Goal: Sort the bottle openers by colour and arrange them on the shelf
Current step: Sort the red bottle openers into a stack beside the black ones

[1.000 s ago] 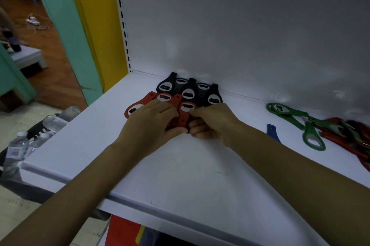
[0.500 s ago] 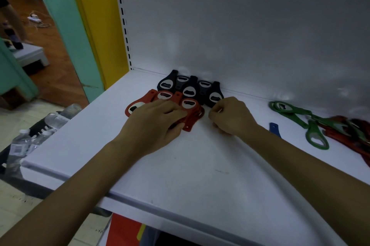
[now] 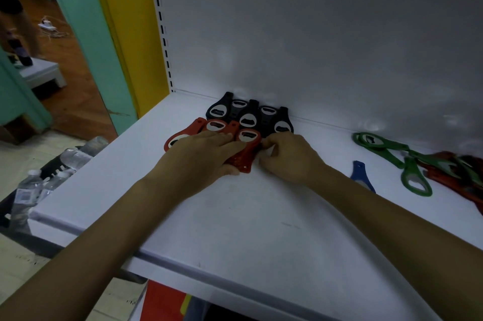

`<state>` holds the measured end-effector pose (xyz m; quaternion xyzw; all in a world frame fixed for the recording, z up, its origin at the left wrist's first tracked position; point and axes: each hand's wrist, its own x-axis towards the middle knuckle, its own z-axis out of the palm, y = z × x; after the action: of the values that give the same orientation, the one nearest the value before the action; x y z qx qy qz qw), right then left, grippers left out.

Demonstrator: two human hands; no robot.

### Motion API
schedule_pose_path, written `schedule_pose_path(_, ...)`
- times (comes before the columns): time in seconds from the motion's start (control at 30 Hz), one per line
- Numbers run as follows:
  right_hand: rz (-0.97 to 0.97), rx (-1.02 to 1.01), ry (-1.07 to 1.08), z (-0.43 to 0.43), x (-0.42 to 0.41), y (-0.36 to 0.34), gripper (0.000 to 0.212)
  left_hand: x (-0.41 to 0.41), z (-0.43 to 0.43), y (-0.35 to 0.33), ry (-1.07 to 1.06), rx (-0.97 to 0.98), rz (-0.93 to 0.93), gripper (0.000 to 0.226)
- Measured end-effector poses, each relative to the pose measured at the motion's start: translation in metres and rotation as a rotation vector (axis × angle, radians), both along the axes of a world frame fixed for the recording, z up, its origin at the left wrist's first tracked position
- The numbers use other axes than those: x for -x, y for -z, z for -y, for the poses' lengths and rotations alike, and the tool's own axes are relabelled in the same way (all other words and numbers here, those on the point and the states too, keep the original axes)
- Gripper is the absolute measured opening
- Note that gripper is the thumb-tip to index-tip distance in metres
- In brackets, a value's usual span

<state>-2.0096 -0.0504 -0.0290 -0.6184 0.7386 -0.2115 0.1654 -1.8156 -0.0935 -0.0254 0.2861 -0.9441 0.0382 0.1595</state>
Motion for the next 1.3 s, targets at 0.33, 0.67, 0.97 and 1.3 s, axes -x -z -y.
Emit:
schedule_pose_path(0.33,0.026,0.007,0.004,-0.002,-0.008,0.000,0.044,0.001,0.008,-0.001,0.031,0.063,0.116,0.048)
schedule_pose_path(0.67,0.047,-0.031,-0.115,0.001,-0.004,0.000,0.045,-0.002,0.004,-0.007,0.050,0.094,0.112,0.047)
schedule_pose_path(0.97,-0.197,-0.002,-0.044,0.004,-0.011,0.001,0.013,-0.002,0.005,0.003,0.008,-0.017,-0.031,0.046)
schedule_pose_path(1.3,-0.228,0.112,-0.090,-0.001,-0.008,0.005,0.012,-0.004,0.003,0.006,0.019,0.052,-0.049,0.043)
